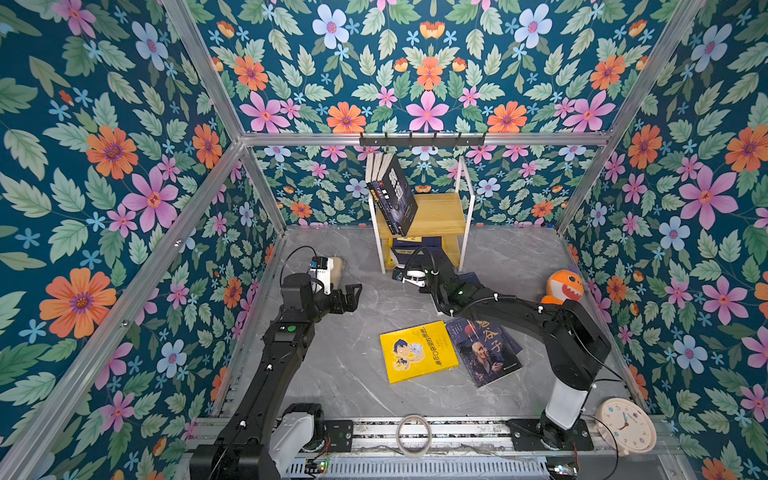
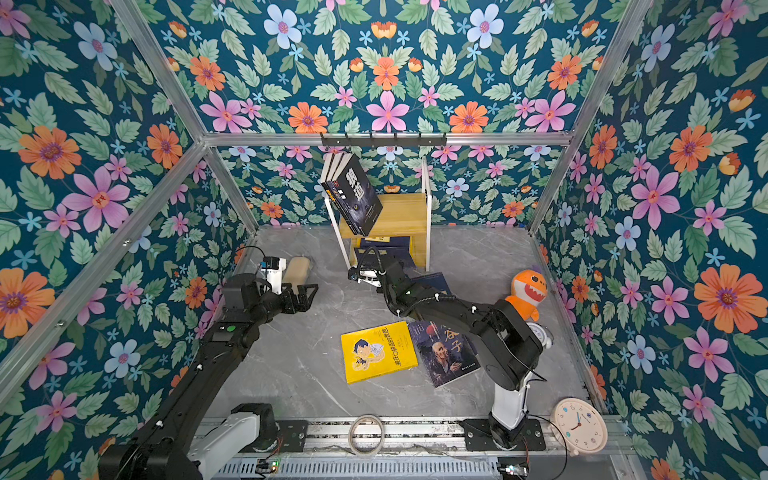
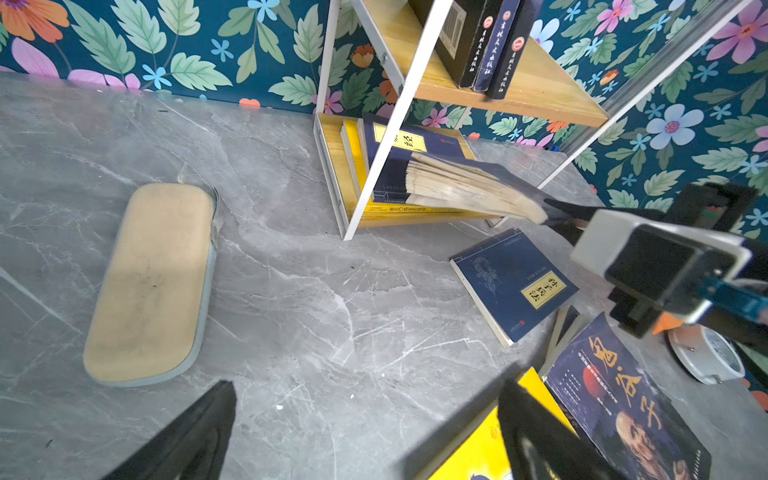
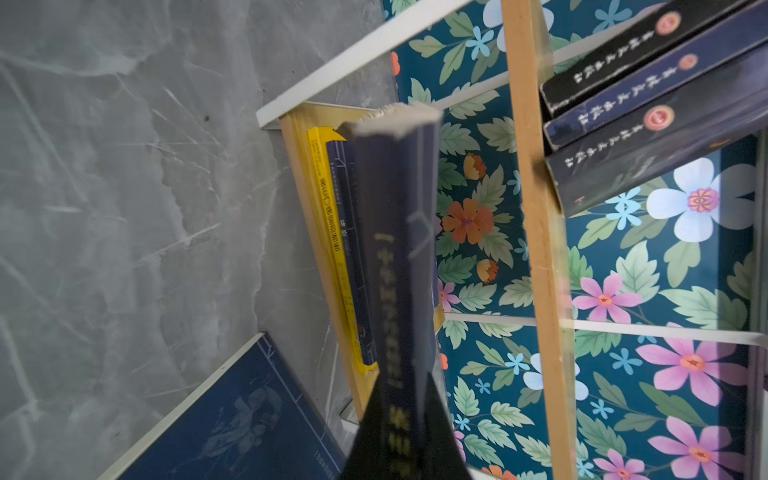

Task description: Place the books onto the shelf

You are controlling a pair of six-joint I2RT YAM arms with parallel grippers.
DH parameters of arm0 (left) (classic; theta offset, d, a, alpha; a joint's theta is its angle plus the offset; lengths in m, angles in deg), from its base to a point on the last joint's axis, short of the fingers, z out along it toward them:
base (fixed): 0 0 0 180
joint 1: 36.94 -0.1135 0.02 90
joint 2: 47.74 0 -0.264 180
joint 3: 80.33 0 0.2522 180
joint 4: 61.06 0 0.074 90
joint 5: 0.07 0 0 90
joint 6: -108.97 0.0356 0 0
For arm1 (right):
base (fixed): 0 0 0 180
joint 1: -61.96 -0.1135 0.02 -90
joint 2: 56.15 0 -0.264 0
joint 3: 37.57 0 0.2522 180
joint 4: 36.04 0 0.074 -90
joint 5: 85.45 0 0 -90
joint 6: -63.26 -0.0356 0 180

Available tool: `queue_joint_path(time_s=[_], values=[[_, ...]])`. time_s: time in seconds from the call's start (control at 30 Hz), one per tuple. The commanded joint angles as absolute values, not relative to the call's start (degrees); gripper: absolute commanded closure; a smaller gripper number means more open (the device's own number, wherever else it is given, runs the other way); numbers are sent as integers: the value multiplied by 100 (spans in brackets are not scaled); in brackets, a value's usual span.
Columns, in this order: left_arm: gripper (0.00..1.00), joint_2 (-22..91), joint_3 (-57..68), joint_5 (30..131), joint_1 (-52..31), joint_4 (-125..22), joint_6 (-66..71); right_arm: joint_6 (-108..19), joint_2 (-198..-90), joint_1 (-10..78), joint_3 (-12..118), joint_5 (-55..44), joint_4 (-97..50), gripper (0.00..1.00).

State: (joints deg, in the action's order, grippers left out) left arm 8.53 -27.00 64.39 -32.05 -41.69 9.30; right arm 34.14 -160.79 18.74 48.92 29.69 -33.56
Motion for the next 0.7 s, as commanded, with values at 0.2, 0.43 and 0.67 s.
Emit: queue_joint_path(time_s=[0.2, 0.43, 0.67], values=[[0, 860, -2661, 6397, -3150, -4300, 973, 3670, -16751, 2116, 5423, 3222, -4290, 100], [0, 867, -2631, 6454, -3106, -4257, 1037, 3707, -17588, 2267, 5932, 3232, -4147, 100], [0, 925, -2595, 6446, -3071, -4242, 1033, 3501, -17932, 2300, 6391, 2974, -3273, 100]])
